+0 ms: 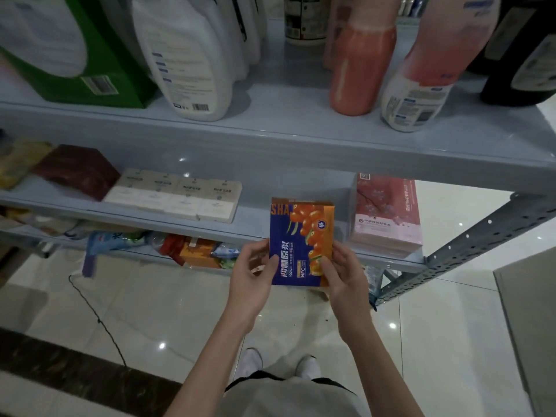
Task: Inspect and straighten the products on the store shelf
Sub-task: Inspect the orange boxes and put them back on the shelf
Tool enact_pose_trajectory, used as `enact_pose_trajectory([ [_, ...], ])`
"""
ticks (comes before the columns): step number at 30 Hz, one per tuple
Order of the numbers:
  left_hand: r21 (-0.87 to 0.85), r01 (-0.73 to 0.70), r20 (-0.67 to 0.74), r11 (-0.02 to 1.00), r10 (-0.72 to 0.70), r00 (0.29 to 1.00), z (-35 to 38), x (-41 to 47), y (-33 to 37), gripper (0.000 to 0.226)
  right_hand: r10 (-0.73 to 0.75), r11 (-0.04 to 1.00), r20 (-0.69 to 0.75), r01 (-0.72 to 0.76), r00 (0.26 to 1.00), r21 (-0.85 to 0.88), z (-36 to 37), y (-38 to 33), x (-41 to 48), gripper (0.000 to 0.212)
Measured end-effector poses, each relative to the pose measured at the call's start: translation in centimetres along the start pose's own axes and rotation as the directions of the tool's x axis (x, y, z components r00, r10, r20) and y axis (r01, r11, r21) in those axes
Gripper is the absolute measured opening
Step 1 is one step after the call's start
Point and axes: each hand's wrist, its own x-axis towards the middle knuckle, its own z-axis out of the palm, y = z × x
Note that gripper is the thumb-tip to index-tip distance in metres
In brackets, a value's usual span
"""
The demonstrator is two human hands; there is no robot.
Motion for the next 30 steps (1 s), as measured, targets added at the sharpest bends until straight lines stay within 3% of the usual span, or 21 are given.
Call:
enact_pose_trajectory([
  [14,-0.047,-0.015,0.142,0.999,0.021,0.99,-4.3,1.5,1.6,0.029,0.062,0.997,-0.151,-0.055,0.987,0.052,4.5,0.0,-1.4,0.029],
  [19,-0.045,-0.029,0.137,0.999,0.035,0.99,-4.6,2.1,1.5,0.028,-0.025,0.999,-0.083,0.029,0.996,0.047,4.9,-0.9,-2.1,0.039],
  [25,-0.114,0.016,0.123,0.993,-0.002,0.992,-5.1,2.8,1.2,0.028,-0.209,0.945,0.017,0.206,0.978,-0.256,5.7,-0.9,-2.9,0.046],
  [30,-0.143,0.048,0.124,0.989,-0.03,0.992,-5.5,2.9,1.3,0.032,-0.199,0.964,0.031,0.201,0.98,-0.173,5.9,-1.0,-2.6,0.044],
])
